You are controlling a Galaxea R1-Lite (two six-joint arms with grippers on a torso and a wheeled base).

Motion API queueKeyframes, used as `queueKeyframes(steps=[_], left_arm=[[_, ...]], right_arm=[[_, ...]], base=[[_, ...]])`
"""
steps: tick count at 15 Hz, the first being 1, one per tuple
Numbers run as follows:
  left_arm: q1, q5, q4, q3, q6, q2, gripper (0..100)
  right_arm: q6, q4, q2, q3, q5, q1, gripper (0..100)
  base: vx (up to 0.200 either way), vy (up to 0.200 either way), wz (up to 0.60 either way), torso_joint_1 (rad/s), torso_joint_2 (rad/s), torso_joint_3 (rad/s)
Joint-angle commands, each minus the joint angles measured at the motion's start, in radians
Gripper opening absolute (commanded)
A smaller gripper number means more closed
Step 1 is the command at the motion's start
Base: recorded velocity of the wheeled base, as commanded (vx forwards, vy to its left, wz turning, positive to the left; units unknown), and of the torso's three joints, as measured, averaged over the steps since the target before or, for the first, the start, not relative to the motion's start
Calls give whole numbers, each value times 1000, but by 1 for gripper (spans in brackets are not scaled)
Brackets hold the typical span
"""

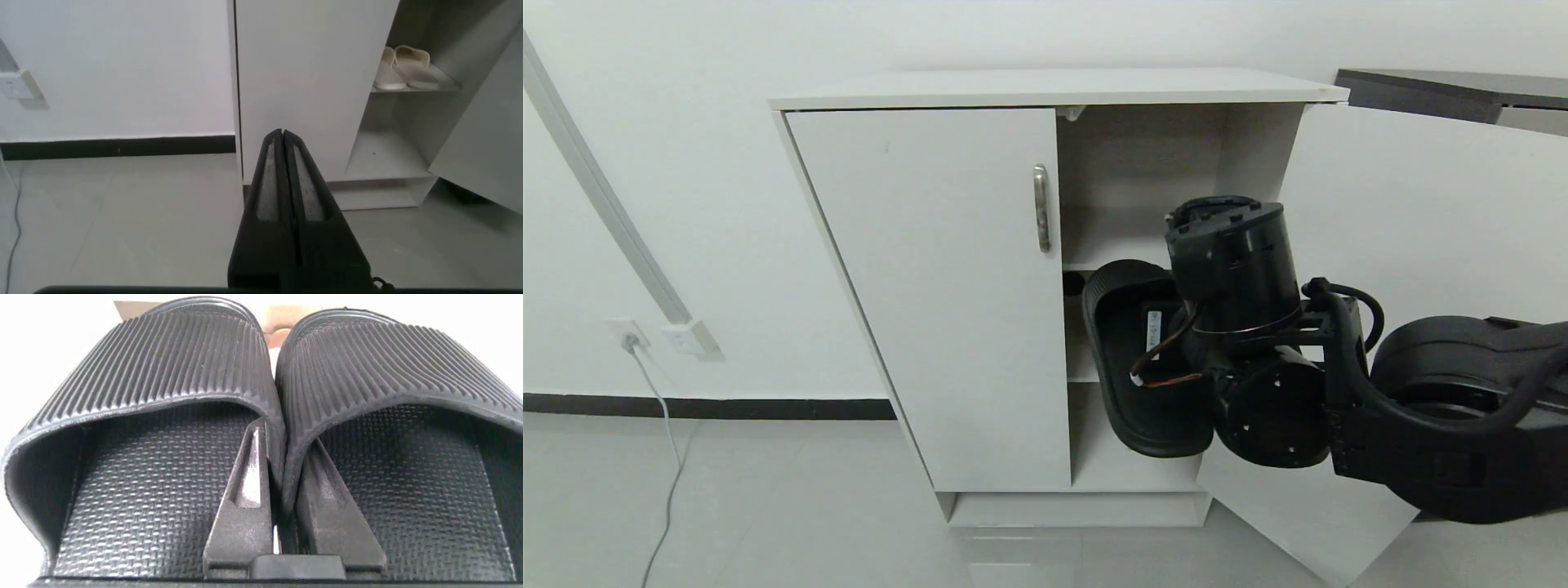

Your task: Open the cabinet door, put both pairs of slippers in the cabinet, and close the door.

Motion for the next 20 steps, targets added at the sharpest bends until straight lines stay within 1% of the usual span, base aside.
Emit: queueKeyframes(steps=[1,12,15,16,20], left_arm=[[0,0,1,0,-1,1,0],[0,-1,1,0,-1,1,0],[0,-1,1,0,1,1,0],[0,-1,1,0,1,1,0],[0,0,1,0,-1,1,0]], right_arm=[[-1,-3,4,0,0,0,0],[-32,-33,36,-11,0,-2,0],[-32,-35,55,-45,9,-6,0],[-32,-33,70,-68,9,-19,0],[-29,-35,104,-88,21,-57,0]], base=[[200,0,0,-2,-2,-2],[200,0,0,2,1,4],[0,0,0,0,0,0],[0,0,0,0,0,0],[0,0,0,0,0,0]])
